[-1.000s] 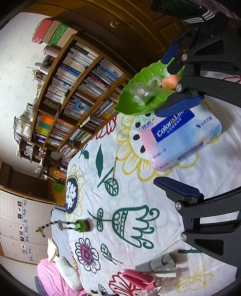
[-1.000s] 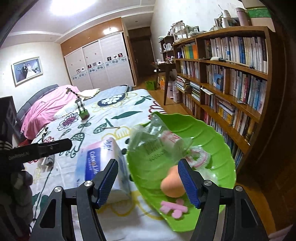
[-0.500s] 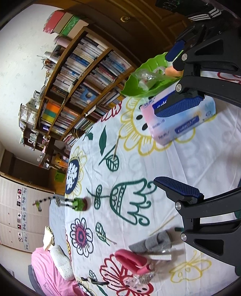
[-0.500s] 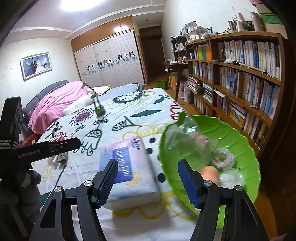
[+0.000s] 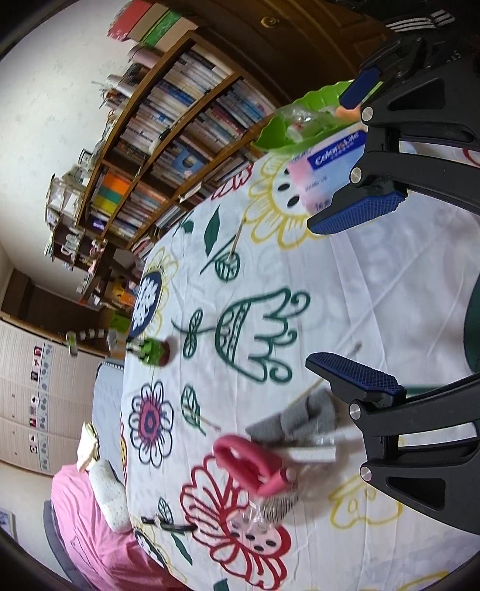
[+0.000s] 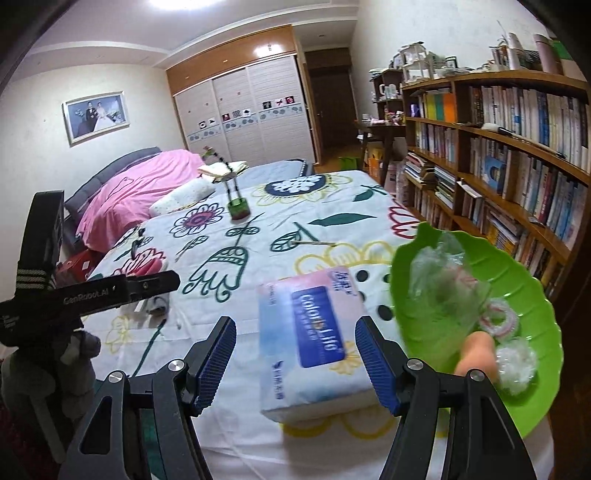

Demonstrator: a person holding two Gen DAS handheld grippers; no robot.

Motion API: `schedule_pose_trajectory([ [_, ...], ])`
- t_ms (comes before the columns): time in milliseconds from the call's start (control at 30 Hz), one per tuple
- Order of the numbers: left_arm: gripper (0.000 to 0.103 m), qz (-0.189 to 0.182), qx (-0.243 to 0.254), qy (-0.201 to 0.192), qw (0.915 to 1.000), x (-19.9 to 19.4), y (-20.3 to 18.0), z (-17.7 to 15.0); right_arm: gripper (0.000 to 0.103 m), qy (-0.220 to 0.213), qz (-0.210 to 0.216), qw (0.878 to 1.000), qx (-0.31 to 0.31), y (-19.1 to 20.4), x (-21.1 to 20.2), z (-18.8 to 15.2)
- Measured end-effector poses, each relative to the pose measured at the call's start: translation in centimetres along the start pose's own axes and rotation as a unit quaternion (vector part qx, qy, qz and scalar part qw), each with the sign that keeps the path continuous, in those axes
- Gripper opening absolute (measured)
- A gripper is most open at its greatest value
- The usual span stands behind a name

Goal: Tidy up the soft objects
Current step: 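Move both open tools over the pink curler and grey sock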

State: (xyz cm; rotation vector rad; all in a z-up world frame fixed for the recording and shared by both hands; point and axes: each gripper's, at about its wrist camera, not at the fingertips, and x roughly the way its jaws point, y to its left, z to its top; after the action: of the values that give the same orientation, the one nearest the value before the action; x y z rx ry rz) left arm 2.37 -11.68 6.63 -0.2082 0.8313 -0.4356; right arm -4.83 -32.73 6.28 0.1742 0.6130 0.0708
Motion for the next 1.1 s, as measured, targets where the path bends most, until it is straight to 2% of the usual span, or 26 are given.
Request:
schedule_pose_trajectory([
  [367, 0.068, 0.038, -0.026, -0.013, 0.9988, -0.9, 4.3, 0.7, 0.071, 0.016, 0.022, 0.999, -0.020, 2.5, 0.9, -0.6],
  [633, 0.068, 0.088, -0.031, -0.030, 0.9952, -0.6, 7.6, 1.8, 0.071, 0.027, 0.034, 0.999, -0.033, 4.1, 1.4, -0.9],
  [833, 0.068, 0.121, 0.001, -0.047, 0.9915, -0.2, 8.4, 2.7, 0.071, 0.033, 0.038, 0.998, -0.037, 4.8, 1.7, -1.1],
  [1100, 0.066, 0.119, 0.026, -0.031, 0.9921, 1.8, 8.6, 3.9, 0.071, 0.043, 0.040, 0.997, -0.041, 5.5, 2.2, -1.3],
])
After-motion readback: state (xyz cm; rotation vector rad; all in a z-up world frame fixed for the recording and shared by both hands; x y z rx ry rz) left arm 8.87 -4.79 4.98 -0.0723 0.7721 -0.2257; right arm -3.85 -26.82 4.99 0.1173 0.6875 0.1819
